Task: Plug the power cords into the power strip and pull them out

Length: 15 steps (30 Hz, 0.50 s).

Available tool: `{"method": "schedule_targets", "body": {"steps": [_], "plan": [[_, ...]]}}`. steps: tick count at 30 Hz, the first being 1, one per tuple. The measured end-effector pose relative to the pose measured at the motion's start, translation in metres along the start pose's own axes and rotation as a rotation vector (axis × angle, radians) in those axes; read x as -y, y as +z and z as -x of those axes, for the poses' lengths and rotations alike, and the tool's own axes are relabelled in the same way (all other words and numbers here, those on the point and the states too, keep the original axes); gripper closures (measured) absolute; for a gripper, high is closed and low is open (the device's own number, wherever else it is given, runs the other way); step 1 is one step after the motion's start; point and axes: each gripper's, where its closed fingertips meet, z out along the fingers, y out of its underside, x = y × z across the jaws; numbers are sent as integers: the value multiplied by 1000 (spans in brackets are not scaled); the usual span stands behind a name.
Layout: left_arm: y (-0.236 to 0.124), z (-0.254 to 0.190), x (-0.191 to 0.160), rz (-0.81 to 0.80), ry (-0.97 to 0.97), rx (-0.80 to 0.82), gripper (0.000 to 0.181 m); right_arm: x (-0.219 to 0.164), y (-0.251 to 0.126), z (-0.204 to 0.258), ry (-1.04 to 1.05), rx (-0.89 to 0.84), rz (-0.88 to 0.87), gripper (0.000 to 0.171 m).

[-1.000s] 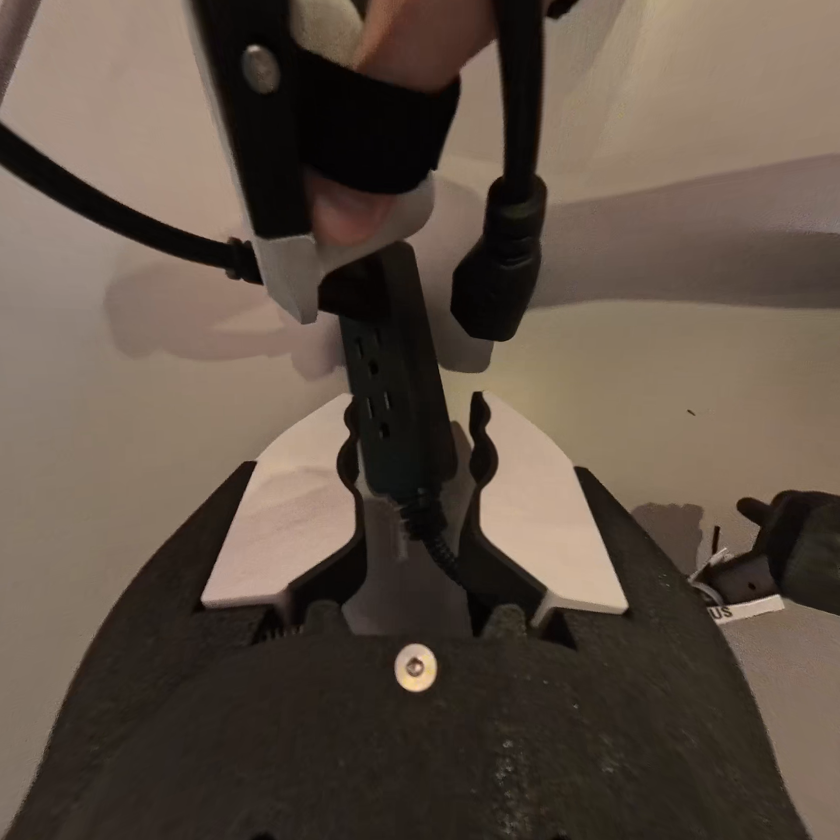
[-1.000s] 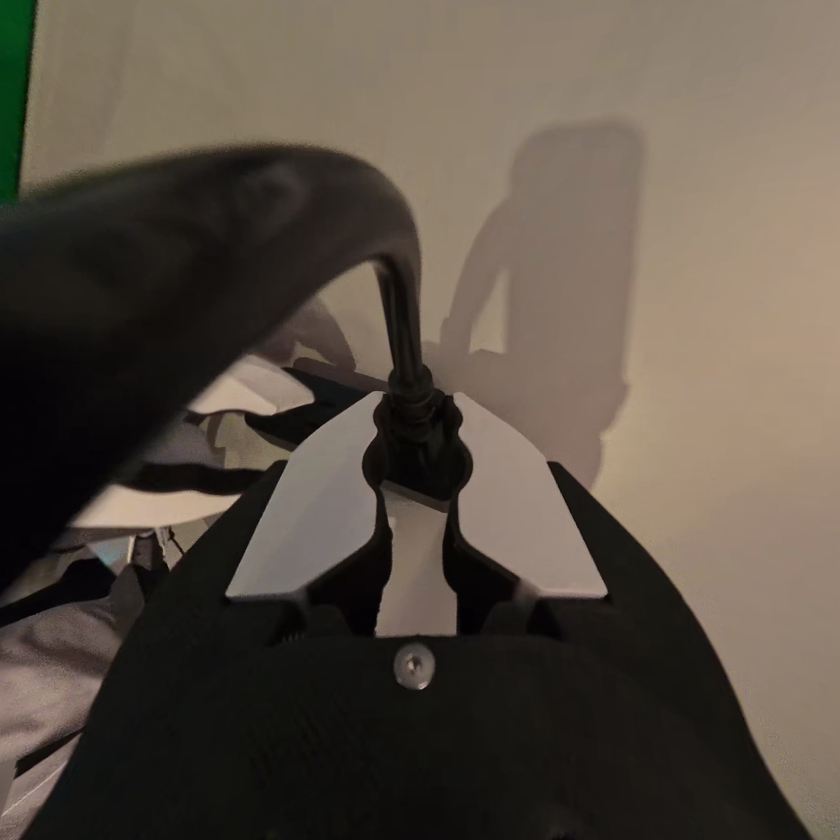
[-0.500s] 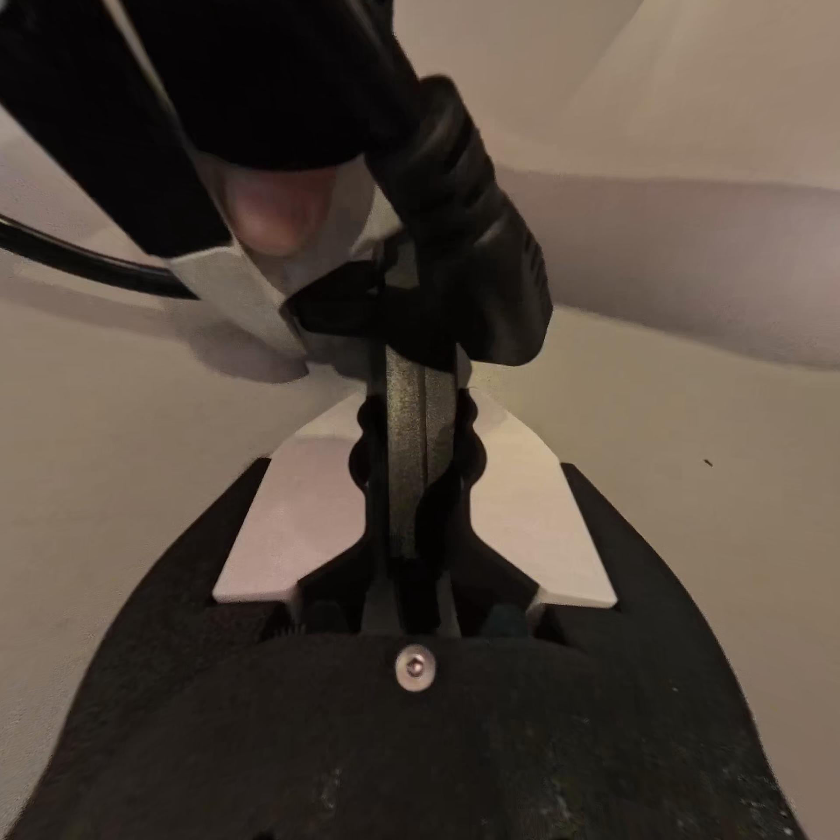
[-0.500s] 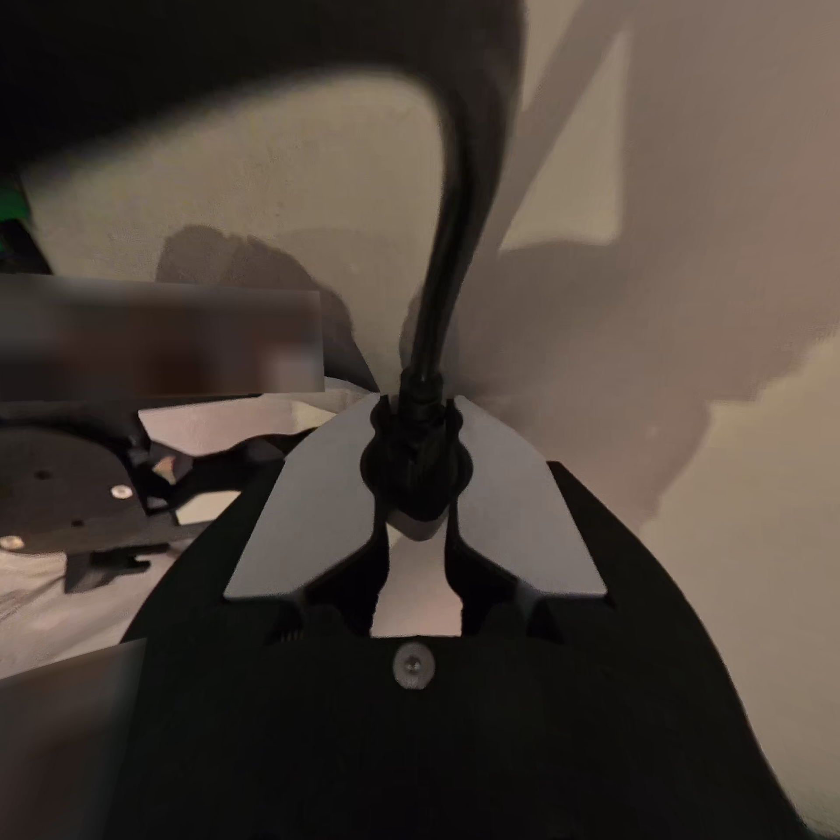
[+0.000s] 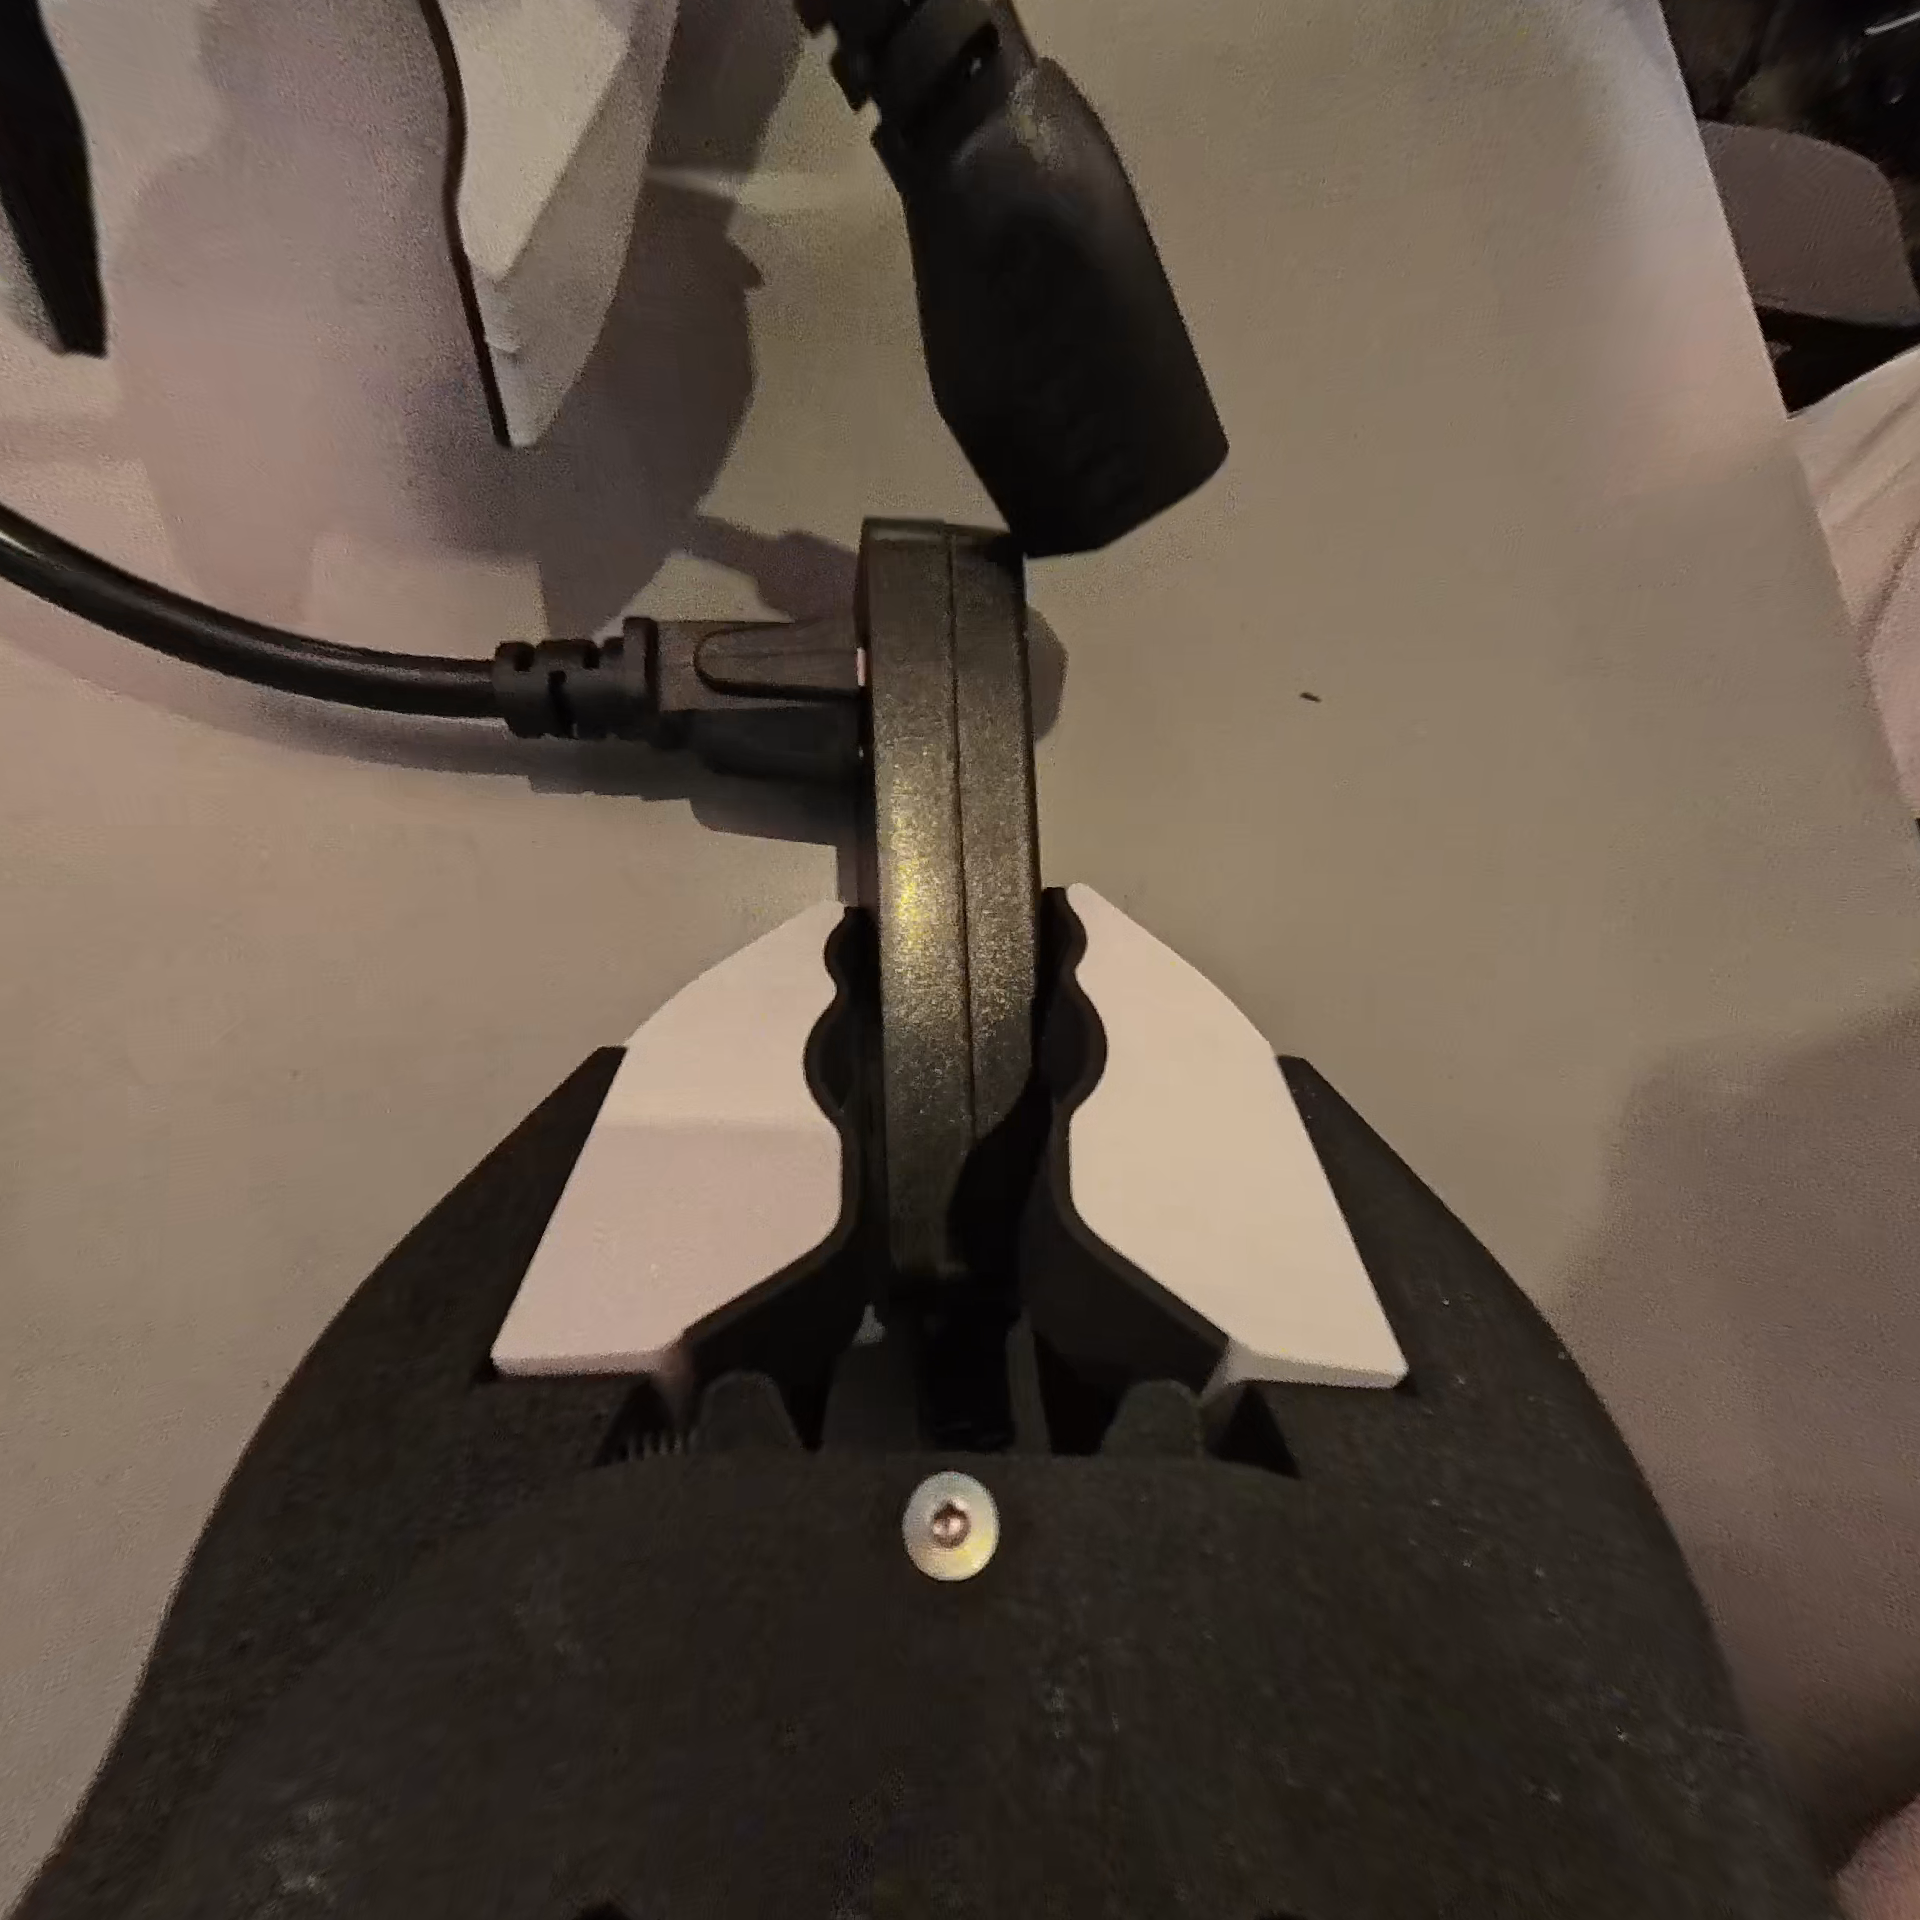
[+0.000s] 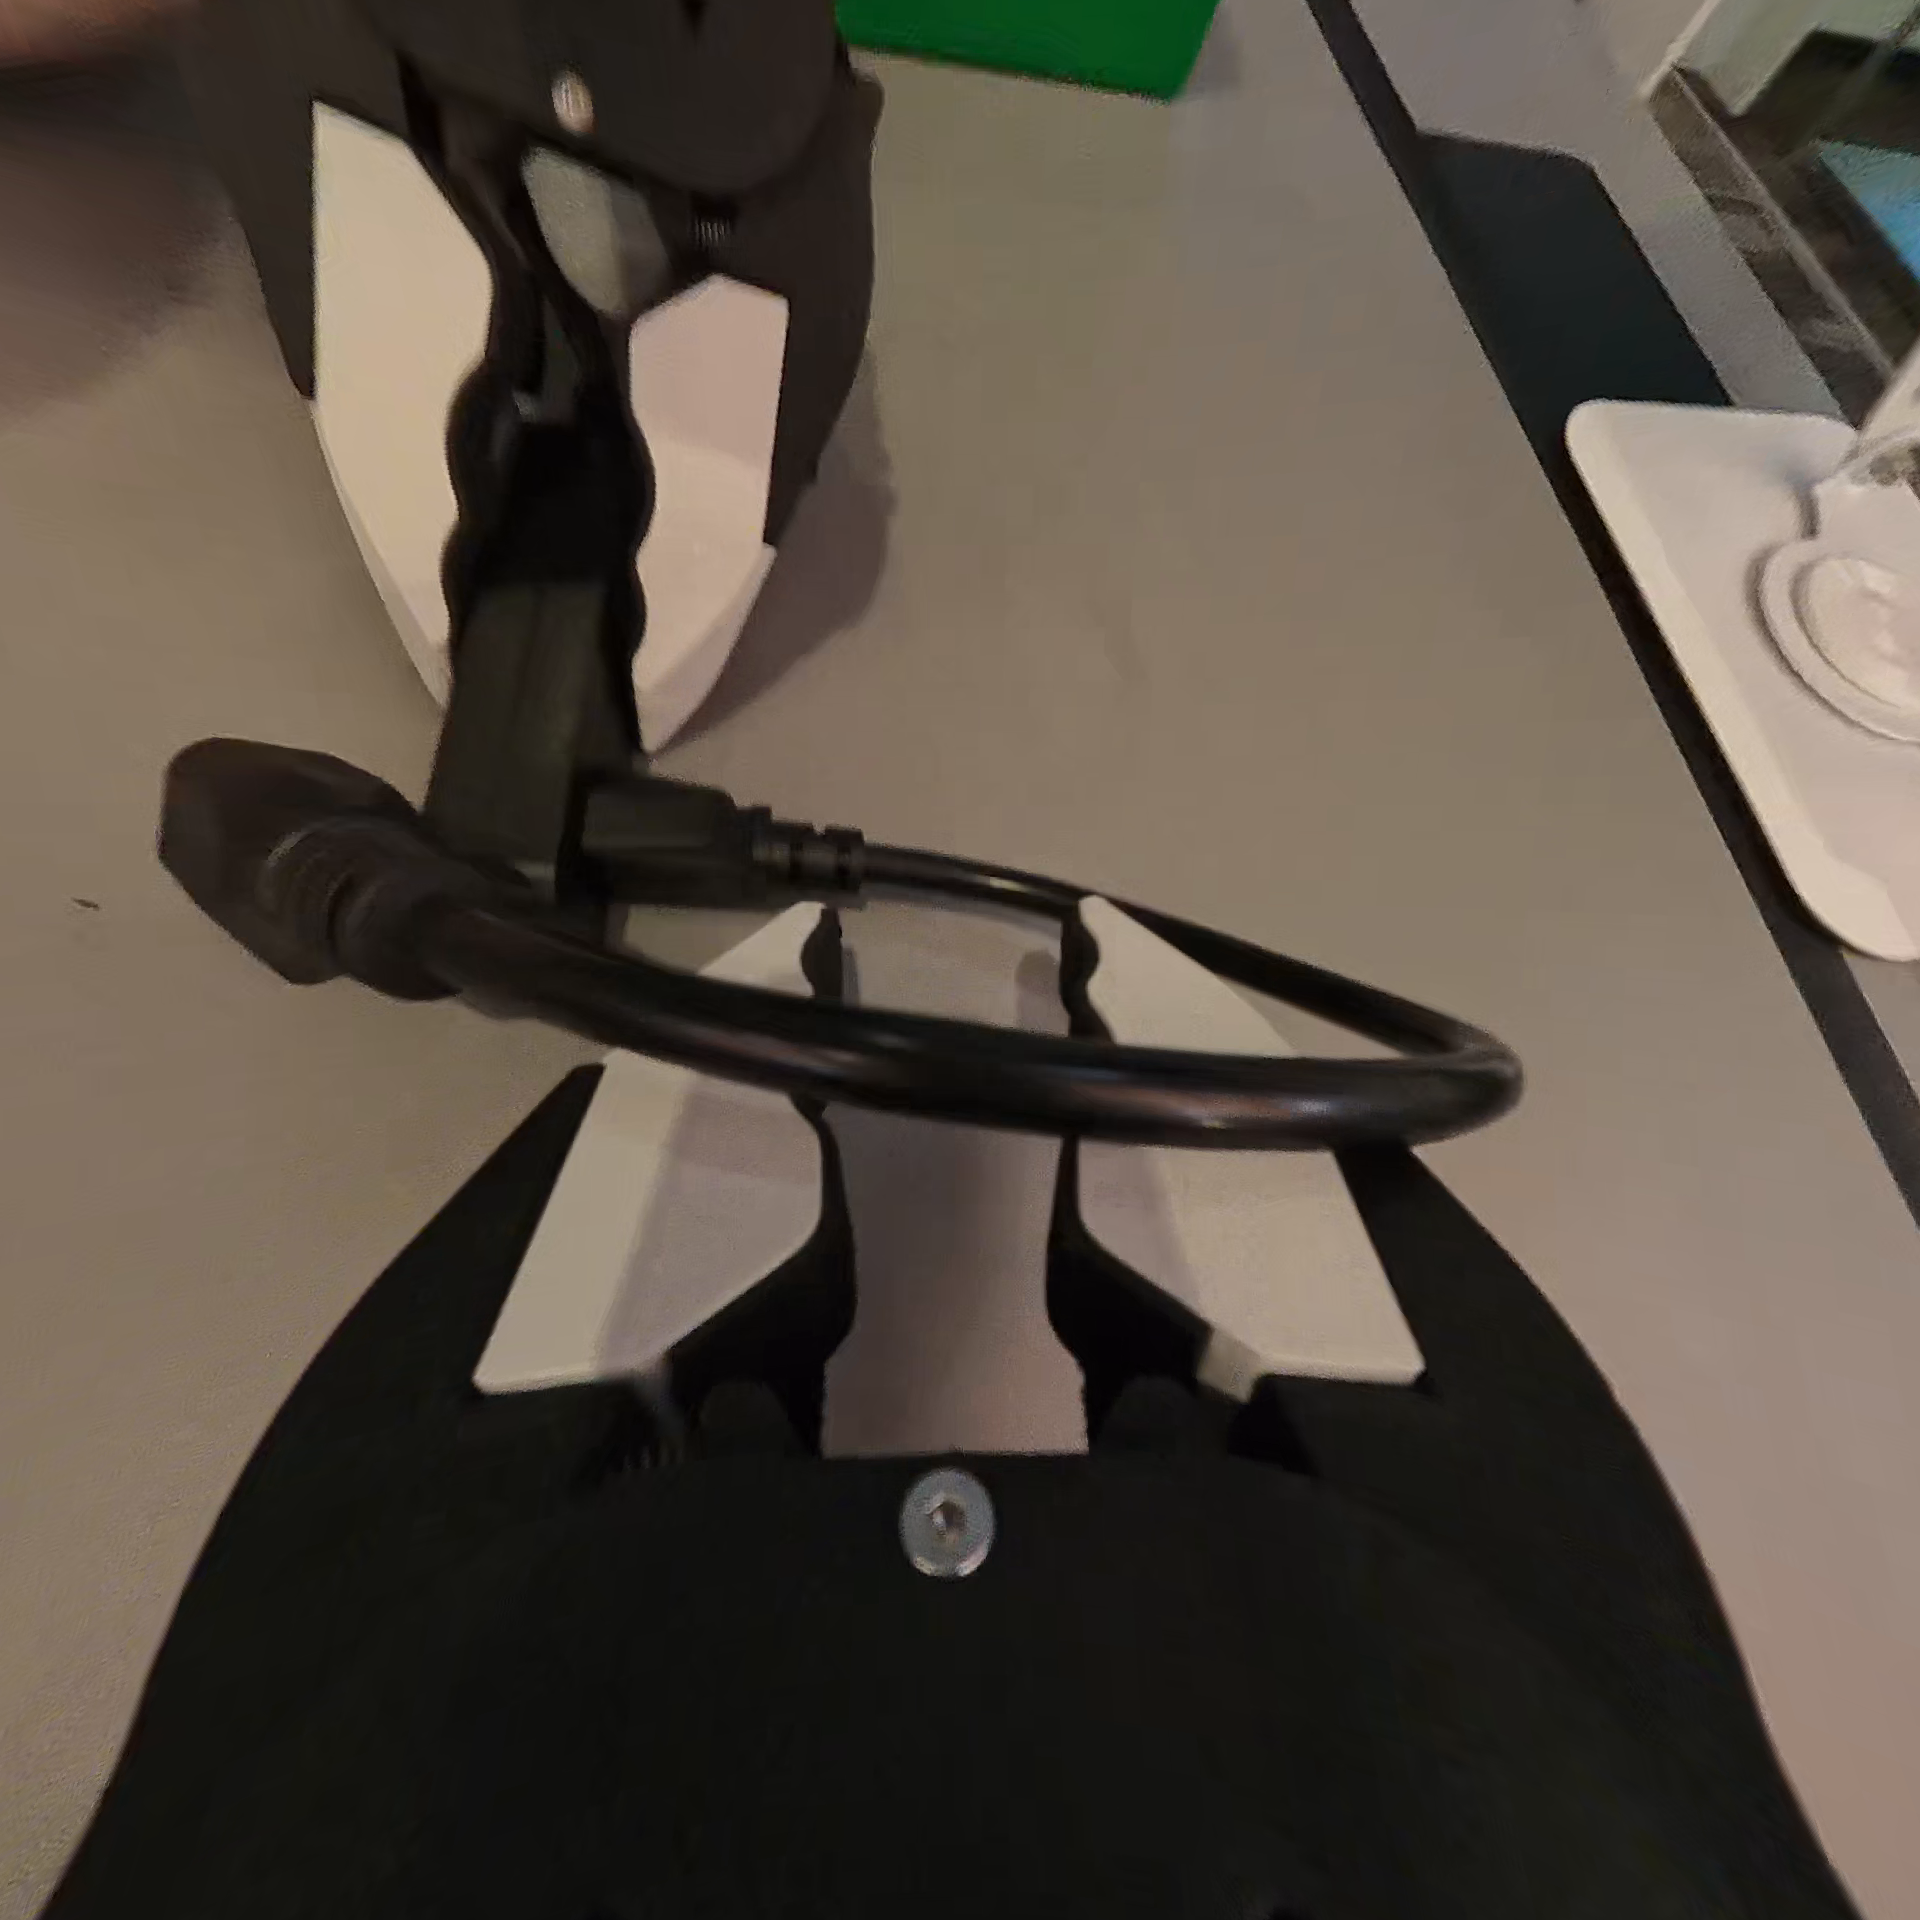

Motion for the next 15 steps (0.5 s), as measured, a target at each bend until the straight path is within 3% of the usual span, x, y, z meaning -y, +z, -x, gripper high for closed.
{"method": "schedule_targets", "body": {"steps": [3,9,13,15], "plan": [[1,-2,-1,19,74,9,149,-1,-10,8,-4,4,-28,135],[0,-10,-3,25,144,-75,149,-46,-70,-2,-83,-90,425,137],[0,-16,-6,72,223,-141,150,5,-111,-18,-232,-191,286,137],[1,-23,-7,101,278,-178,150,40,-104,12,-315,-25,103,136]]}}
